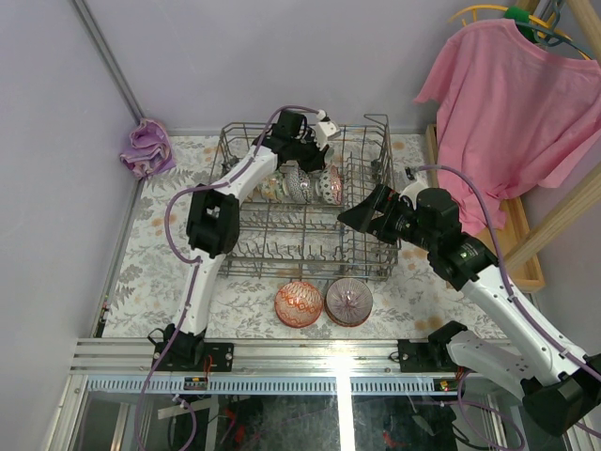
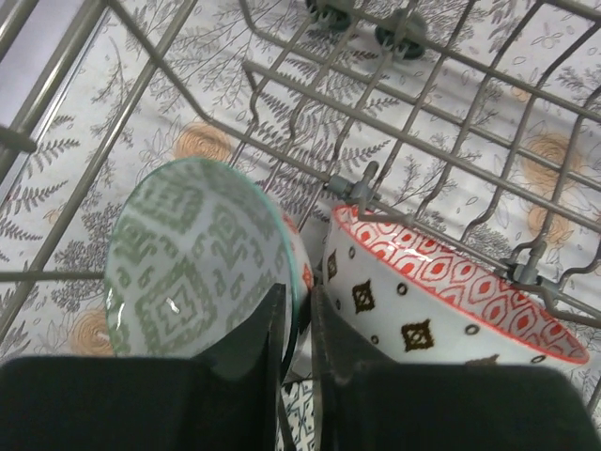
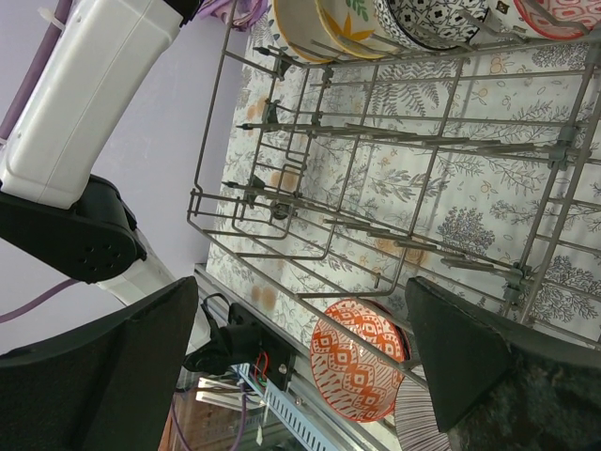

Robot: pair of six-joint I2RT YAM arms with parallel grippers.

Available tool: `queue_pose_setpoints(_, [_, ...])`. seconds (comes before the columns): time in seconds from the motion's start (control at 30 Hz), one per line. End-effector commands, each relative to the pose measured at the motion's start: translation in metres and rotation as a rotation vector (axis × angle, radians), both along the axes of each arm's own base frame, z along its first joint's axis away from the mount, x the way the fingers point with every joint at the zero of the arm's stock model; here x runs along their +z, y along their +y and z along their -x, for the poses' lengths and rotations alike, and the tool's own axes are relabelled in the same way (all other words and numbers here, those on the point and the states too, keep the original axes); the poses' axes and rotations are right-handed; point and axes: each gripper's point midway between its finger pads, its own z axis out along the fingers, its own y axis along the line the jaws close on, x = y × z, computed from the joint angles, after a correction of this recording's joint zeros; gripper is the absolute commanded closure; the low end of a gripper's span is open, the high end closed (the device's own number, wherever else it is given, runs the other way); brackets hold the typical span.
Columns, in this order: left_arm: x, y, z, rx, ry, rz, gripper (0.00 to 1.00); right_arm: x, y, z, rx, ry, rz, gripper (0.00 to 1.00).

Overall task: Load the bowls into the dish rack
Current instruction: Adjust the bowl in the dish rack.

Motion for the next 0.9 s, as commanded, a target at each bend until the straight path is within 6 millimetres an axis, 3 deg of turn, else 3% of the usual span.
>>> queue_pose_setpoints(0.0, [-0.046,0.034,0.016,0.017,0.117,-0.163,0.97,0.001,0.004,0.002,0.034,-0.009,-0.015,0.01])
queue_pose_setpoints(0.27, [-0.012,0.028,0.001,0.049,0.032,-0.109,1.00,-0.002,0.004,0.003,0.034,-0.005,-0.012,0.01])
queue_pose_setpoints(0.6, [0.076,0.015,-0.015,0.115,-0.134,0.063,1.00,0.001,0.004,0.004,0.034,-0.008,-0.018,0.01])
queue_pose_setpoints(0.87, [0.126,0.004,-0.013,0.125,-0.183,0.196,1.00,0.007,0.001,0.005,0.027,-0.018,-0.018,0.00])
